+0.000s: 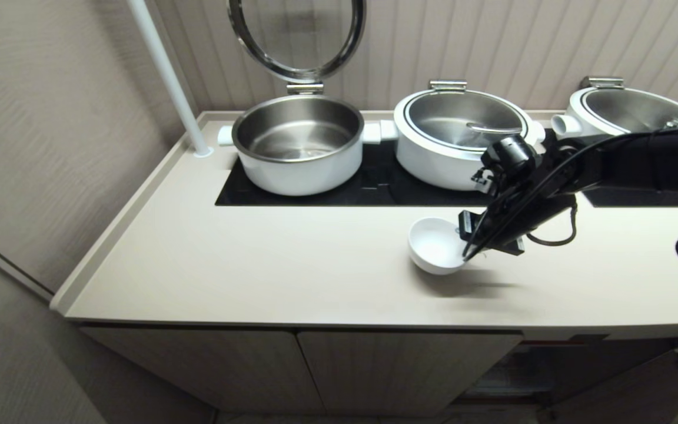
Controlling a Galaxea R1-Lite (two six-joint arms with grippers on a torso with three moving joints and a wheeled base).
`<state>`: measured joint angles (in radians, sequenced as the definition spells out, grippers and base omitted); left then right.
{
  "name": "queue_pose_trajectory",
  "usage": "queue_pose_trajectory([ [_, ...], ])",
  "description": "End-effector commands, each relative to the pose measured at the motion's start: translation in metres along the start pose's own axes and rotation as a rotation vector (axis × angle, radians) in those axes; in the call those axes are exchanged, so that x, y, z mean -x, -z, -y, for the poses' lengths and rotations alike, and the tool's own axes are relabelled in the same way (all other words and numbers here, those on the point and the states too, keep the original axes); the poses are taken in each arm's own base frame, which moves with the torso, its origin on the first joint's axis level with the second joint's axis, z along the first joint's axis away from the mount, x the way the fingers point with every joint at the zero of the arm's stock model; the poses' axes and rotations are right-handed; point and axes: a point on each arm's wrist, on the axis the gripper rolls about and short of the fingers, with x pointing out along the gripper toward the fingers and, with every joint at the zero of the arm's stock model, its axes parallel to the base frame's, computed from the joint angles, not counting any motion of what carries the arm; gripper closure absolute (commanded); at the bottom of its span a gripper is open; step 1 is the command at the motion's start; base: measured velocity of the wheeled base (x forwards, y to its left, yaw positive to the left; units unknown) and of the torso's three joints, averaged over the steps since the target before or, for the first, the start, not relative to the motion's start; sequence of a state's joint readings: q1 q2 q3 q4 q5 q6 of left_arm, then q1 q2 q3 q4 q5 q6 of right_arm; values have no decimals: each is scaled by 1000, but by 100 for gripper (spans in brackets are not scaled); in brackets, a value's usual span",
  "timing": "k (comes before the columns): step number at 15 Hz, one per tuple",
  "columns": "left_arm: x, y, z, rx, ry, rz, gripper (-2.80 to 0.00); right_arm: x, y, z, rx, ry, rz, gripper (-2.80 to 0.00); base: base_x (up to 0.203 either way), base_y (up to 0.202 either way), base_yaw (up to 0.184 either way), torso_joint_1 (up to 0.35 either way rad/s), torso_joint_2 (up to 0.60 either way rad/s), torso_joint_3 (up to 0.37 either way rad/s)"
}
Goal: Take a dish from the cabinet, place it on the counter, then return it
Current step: Place it on the table
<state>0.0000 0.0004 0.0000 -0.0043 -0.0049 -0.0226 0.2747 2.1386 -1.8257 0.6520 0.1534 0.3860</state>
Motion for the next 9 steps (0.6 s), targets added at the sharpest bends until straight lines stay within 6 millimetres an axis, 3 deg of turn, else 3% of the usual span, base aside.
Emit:
queue_pose_trajectory([
  [1,0,0,0,0,0,-1,0,-2,0,0,-2,0,-6,0,0,0,0,0,0,0],
  [9,0,0,0,0,0,1,0,-4,2,-1,1,1,-12,0,0,0,0,0,0,0],
])
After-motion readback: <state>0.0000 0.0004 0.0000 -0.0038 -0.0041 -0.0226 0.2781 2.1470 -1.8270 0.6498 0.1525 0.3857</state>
